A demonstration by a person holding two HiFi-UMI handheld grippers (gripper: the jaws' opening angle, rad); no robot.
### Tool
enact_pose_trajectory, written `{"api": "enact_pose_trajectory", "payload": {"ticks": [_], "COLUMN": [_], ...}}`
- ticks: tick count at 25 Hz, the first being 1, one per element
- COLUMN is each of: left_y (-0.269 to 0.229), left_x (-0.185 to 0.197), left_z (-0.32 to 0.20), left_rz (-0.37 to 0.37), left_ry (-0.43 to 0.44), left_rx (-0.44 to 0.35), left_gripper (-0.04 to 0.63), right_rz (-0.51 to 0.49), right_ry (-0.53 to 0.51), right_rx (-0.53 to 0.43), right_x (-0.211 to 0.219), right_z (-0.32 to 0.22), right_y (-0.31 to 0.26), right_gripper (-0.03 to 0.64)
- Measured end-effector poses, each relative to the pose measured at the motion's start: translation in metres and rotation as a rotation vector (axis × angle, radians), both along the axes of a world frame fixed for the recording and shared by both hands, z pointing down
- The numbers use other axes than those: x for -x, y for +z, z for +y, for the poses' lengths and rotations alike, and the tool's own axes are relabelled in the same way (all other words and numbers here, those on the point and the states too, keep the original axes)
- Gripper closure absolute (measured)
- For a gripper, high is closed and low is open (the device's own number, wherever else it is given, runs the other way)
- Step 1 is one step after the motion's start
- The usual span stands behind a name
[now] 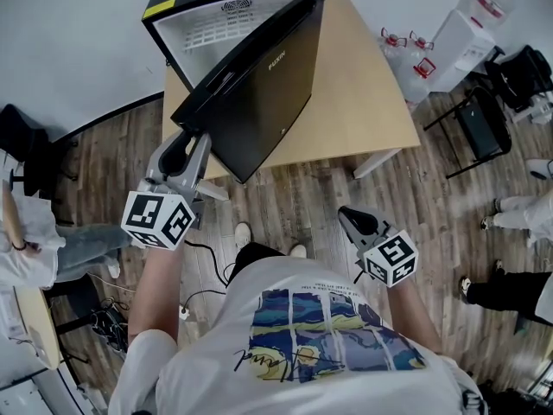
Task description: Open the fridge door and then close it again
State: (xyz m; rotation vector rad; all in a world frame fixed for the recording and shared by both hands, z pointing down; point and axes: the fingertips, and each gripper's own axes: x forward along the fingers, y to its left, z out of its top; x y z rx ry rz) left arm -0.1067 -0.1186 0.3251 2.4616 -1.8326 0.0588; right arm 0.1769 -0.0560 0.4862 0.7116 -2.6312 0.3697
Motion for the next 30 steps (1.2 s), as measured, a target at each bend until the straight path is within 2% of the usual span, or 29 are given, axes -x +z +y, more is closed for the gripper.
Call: {"api": "enact_pose_trajectory", "payload": {"ticks": [20,30], "left_y": [-0.002,-0.001], "left_x": [-0.077,-0.115], "left_z": [0.025,0.032], "left_rz": [-0.023,-0.037], "left_ry": [0.052,0.019], "left_rx": [0.004,0.002], "left_gripper": [0.469,0.471], "right_rz": [-0.021,-0.019], "right_ry": [0.011,0.034], "right_rx": [-0.006,-0.014], "right_x": [-0.003,-0.008], "right_z": [0.007,0.015], "right_y": [0.000,0.001], "right_gripper": [0.597,0.597]}}
